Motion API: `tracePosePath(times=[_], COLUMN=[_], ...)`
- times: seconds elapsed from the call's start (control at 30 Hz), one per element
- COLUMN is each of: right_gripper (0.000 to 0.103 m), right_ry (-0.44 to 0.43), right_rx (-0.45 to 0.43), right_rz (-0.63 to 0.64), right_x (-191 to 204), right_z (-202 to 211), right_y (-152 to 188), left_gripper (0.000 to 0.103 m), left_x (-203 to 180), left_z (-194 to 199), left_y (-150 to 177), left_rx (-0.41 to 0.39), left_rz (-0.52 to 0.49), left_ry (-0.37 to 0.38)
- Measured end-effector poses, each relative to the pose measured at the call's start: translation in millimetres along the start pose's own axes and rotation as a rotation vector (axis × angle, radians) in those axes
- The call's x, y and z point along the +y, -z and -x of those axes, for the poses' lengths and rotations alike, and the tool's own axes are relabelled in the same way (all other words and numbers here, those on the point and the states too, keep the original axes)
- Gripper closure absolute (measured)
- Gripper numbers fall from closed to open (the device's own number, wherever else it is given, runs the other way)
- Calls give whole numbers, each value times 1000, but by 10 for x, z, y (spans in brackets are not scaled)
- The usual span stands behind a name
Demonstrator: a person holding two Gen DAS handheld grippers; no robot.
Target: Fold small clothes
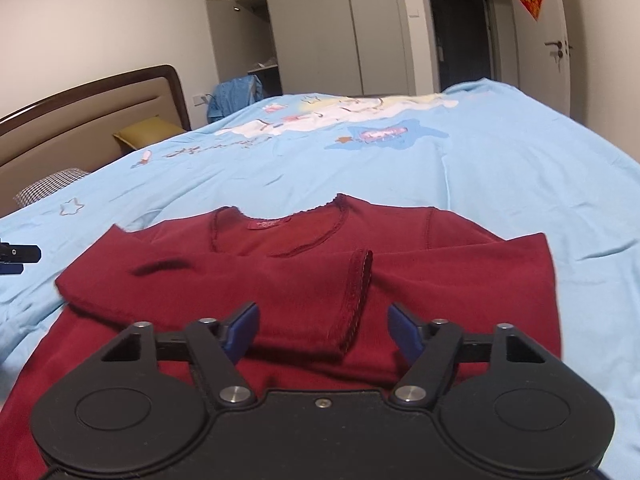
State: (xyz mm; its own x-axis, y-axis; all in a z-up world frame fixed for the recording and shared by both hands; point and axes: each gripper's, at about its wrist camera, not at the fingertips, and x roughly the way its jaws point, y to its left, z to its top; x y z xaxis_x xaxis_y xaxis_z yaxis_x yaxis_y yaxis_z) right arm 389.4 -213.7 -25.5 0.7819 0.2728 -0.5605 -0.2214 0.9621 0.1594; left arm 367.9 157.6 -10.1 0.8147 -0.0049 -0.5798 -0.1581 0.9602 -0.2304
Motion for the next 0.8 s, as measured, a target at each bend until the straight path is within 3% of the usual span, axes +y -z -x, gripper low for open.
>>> tracePosePath(times=[0.13, 0.33, 0.4, 0.47, 0.6, 0.67, 0.8], right_gripper=[47, 67, 76, 89, 93, 93, 93], right_ry=[25, 74, 79, 82, 97, 114, 118], right_rx=[28, 25, 28, 33, 27, 28, 30], right_rz=[-25, -23, -20, -14, 15, 55, 64], right_x=[-2, 15, 20, 17, 32, 75, 84], right_z=[-234, -371, -391, -404, -380, -374, -386], right_y=[-36, -1, 8, 18, 33, 58, 72], left_gripper=[9, 41, 79, 95, 98, 98, 95], left_x=[35, 85, 83, 50, -80, -114, -24], left_z=[-406, -904, -1011, -1052, -946, -984, -997], left_y=[-148, -283, -271, -252, -225, -214, -212], left_rx=[30, 91, 124, 129, 44, 58, 92], left_rz=[33, 83, 100, 92, 16, -10, 27], left_ry=[9, 37, 65, 86, 42, 3, 46])
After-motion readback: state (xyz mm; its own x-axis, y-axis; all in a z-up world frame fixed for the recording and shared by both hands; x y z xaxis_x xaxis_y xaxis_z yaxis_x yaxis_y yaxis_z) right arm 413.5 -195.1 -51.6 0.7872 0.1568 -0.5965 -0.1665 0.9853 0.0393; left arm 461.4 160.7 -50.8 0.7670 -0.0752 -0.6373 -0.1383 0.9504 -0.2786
